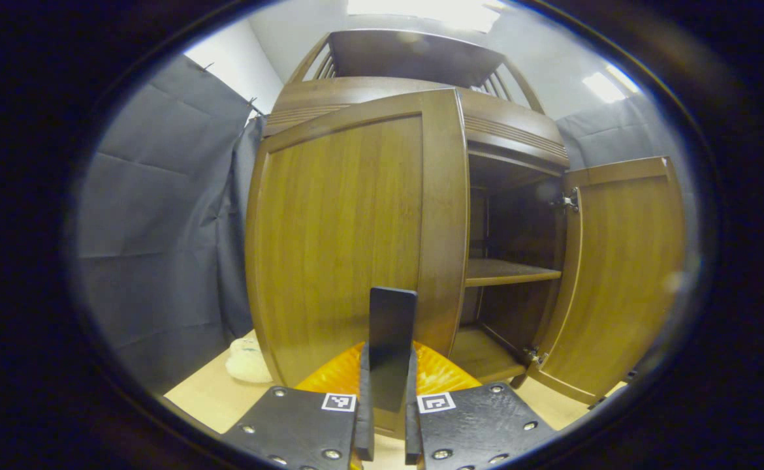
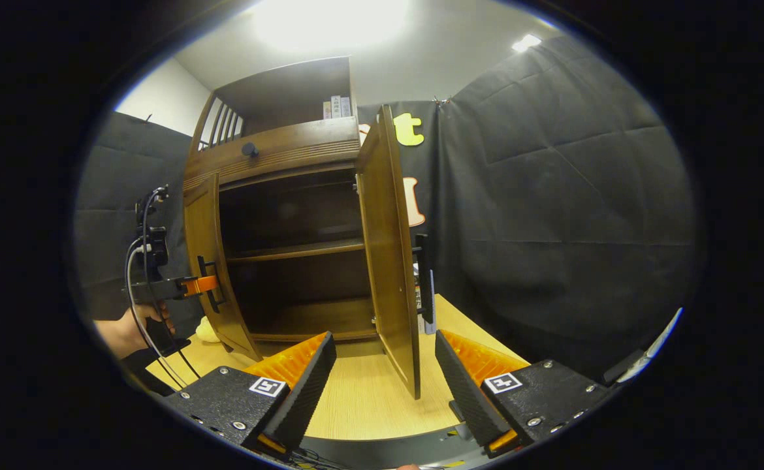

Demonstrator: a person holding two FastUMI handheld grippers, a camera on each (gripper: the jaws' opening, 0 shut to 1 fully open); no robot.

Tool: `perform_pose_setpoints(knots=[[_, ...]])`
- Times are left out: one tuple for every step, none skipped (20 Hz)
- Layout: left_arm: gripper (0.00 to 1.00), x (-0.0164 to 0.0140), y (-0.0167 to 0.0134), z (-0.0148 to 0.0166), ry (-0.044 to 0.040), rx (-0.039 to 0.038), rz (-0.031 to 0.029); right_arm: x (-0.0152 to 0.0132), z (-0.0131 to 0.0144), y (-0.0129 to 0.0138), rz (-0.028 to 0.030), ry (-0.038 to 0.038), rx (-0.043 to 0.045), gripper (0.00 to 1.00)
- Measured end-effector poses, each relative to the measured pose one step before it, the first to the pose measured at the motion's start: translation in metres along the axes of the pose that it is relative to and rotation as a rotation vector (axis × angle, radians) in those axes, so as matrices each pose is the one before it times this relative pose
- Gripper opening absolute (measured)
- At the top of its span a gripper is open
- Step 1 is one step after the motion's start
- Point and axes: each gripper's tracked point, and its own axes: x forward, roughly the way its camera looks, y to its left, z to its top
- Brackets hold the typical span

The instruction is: Open the right door of the double-door shoe cabinet with the right hand, and open the left door with the left hand.

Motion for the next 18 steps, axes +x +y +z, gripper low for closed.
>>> perform_pose_setpoints(knots=[[0.24,-0.00798,0.00404,-0.00035,-0.00042,-0.00487,0.00418,0.00193,-0.00096,0.00264,0.00607,0.00025,-0.00164,0.94],[0.14,-0.00741,0.00416,0.00059,-0.00233,-0.00329,0.00363,0.00149,0.00092,0.00318,0.00714,-0.00066,0.0023,0.94],[0.14,-0.00619,0.00442,-0.00117,0.00007,-0.00282,0.00406,0.0014,0.00026,0.00436,0.00999,0.00015,0.00356,0.95],[0.14,-0.00602,0.00531,0.00119,-0.00048,-0.00577,0.00602,0.00111,0.0007,0.0034,0.00835,-0.00074,0.00177,0.95],[0.14,-0.00618,0.00568,-0.00078,0.00164,-0.00607,0.00614,0.00163,0.00012,0.00389,0.00932,-0.00015,-0.00102,0.94],[0.14,-0.00693,0.00603,0.00007,0.00128,-0.00632,0.0056,0.00056,0.00099,0.00369,0.00986,-0.00231,-0.00164,0.94],[0.14,-0.0066,0.00529,-0.00025,0.00013,-0.00561,0.00498,0.00131,-0.00019,0.00409,0.01122,-0.00194,-0.00339,0.94],[0.13,-0.00536,0.00484,-0.00048,0.00019,-0.00172,0.00429,0.00117,-0.00024,0.00384,0.00939,0.00141,-0.00462,0.95],[0.13,-0.00583,0.00395,-0.00017,-0.00176,-0.00076,0.00502,0.00156,-0.00182,0.0035,0.00866,0.00452,-0.00257,0.95],[0.13,-0.00432,0.00479,0.00064,0.00077,-0.00316,0.00567,0.00141,-0.00047,0.00457,0.01104,0.0029,0.00084,0.95],[0.13,-0.00324,0.00535,-0.00007,0.00356,-0.00548,0.00521,0.00173,-0.00155,0.00463,0.00954,0.00513,0.00047,0.94],[0.13,-0.00347,0.0056,0.00009,0.00155,-0.00997,0.00486,0.00151,-0.00146,0.00398,0.00851,0.00486,-0.00105,0.95],[0.13,-0.00374,0.00485,-0.0008,0.00036,-0.00941,0.00434,0.00131,-0.00109,0.00502,0.00824,0.00391,-0.00338,0.95],[0.12,-0.00376,0.0058,0.00076,-0.00274,-0.00447,0.00561,0.00098,-0.00011,0.00466,0.00986,0.00019,-0.00328,0.95],[0.13,-0.00353,0.0057,0.00036,-0.00279,0.00041,0.00677,0.00116,-0.00031,0.00462,0.00894,-0.00091,-0.00344,0.95],[0.13,-0.00291,0.00464,0.00155,-0.0017,0.0027,0.00593,0.00106,0.00027,0.0045,0.01011,-0.00027,-0.00286,0.95],[0.13,-0.00243,0.00442,0.00083,0.00004,0.00019,0.00539,0.00202,-0.00106,0.00419,0.00961,0.00081,-0.00167,0.95],[0.13,-0.00368,0.0055,-0.00062,0.00011,-0.00048,0.00453,0.00141,-0.00025,0.00429,0.00826,0.00145,-0.00103,0.95]])
